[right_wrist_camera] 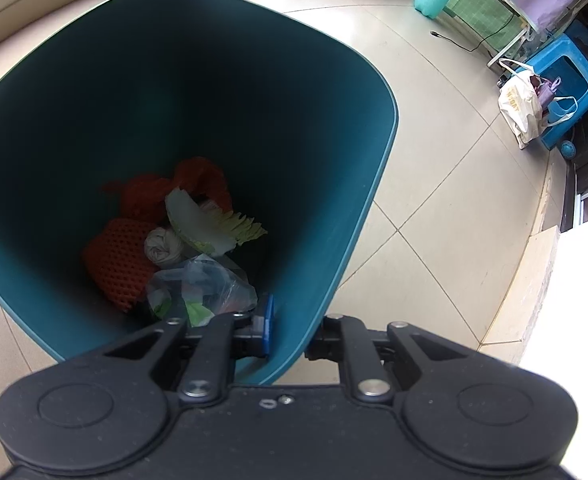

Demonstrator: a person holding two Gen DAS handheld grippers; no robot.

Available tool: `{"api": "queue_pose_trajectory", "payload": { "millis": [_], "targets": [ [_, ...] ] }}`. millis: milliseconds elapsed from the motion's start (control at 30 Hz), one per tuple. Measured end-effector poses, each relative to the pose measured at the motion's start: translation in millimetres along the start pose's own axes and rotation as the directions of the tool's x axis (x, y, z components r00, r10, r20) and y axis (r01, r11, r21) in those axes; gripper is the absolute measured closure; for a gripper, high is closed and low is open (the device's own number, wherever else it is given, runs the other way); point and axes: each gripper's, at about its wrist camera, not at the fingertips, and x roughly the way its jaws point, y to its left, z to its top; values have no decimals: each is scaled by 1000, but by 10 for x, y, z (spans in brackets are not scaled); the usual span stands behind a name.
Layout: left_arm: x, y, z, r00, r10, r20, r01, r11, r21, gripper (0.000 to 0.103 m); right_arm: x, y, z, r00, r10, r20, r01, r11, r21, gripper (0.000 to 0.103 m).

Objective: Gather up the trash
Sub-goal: 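Lower the left gripper to the tan snack stick wrapper, then close the left gripper on the tan snack stick wrapper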

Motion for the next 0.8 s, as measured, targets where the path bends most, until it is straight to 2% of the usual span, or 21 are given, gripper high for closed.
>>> {"api": "queue_pose_trajectory", "payload": {
  "millis": [100, 133, 167, 267, 300, 433, 600, 800],
  "targets": [
    [32, 9, -18, 1000, 1, 1, -1, 1000, -5, 28, 1, -1, -1, 1000, 0, 0, 0, 1000, 0, 89],
    [50, 16, -32, 1000, -2, -2, 2, 1000, -9, 31, 2, 0, -2, 1000, 0, 0, 0, 1000, 0, 89],
    [66, 28, -32, 1000, -5, -10, 5, 1000, -11, 40, 3, -2, -2, 1000, 0, 0, 0, 1000, 1, 89],
    [110, 59, -38, 1000, 0, -28, 0, 1000, -21, 46, 2, -1, -3, 1000, 0, 0, 0, 1000, 0, 89],
    [122, 69, -50, 999, 0, -35, -1, 1000, -27, 55, 3, -1, -3, 1000, 0, 0, 0, 1000, 0, 89],
    [112, 82, -73, 999, 9, -34, -10, 1000, -28, 69, 2, -1, -5, 1000, 0, 0, 0, 1000, 0, 89],
    [95, 24, -109, 999, 42, -23, -42, 999, -15, 73, 3, -2, -3, 1000, 0, 1, 0, 1000, 0, 89],
    [-50, -89, -30, 999, 43, 2, -43, 998, -48, 74, 0, 1, 0, 1000, 0, 3, 0, 1000, 1, 89]
  ]
}}
